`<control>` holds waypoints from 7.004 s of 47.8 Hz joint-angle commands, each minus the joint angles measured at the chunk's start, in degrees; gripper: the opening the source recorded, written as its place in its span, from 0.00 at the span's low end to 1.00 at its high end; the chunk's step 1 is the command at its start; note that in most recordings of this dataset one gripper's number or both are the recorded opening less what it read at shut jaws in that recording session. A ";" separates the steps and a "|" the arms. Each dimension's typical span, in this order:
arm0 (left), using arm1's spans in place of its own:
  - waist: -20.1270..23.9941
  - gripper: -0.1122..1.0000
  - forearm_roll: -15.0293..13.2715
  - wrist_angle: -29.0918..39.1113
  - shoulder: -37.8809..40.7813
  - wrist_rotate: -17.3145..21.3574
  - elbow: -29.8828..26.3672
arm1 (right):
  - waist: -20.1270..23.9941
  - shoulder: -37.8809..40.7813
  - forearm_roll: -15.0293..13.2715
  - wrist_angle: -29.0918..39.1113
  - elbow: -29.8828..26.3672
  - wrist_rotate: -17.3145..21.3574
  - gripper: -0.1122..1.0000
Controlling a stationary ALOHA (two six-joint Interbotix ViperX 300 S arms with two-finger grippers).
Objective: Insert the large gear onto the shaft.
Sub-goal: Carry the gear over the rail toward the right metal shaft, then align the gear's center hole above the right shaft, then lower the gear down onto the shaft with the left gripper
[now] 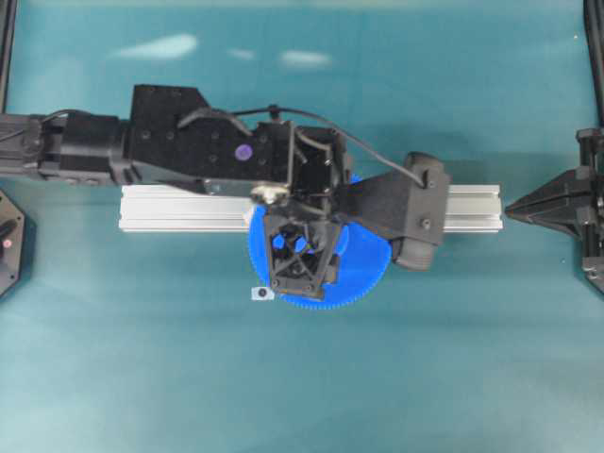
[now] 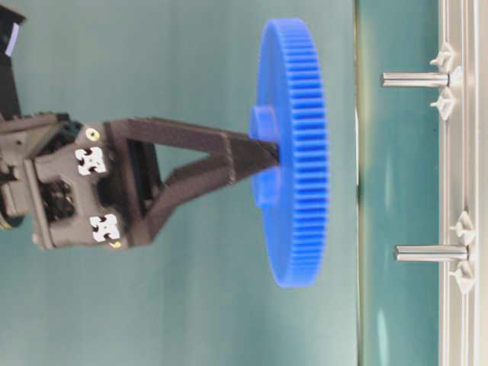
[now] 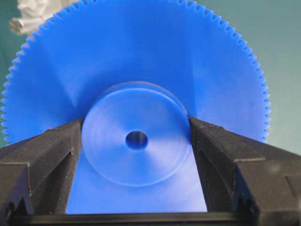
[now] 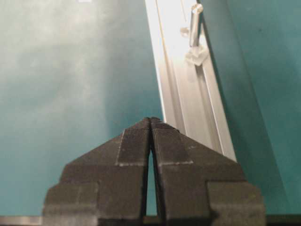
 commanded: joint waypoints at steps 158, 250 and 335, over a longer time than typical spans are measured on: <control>7.03 0.79 0.00 -2.90 14.50 8.26 -9.84 | -0.09 -1.49 0.00 -0.18 0.00 0.62 0.15; 10.46 0.79 0.00 -6.06 15.47 8.00 -10.20 | -0.09 -1.58 0.00 -0.18 0.09 0.70 0.15; 9.49 0.87 0.00 -4.83 15.29 7.47 -13.89 | -0.09 -1.67 0.00 -0.18 0.09 0.62 0.15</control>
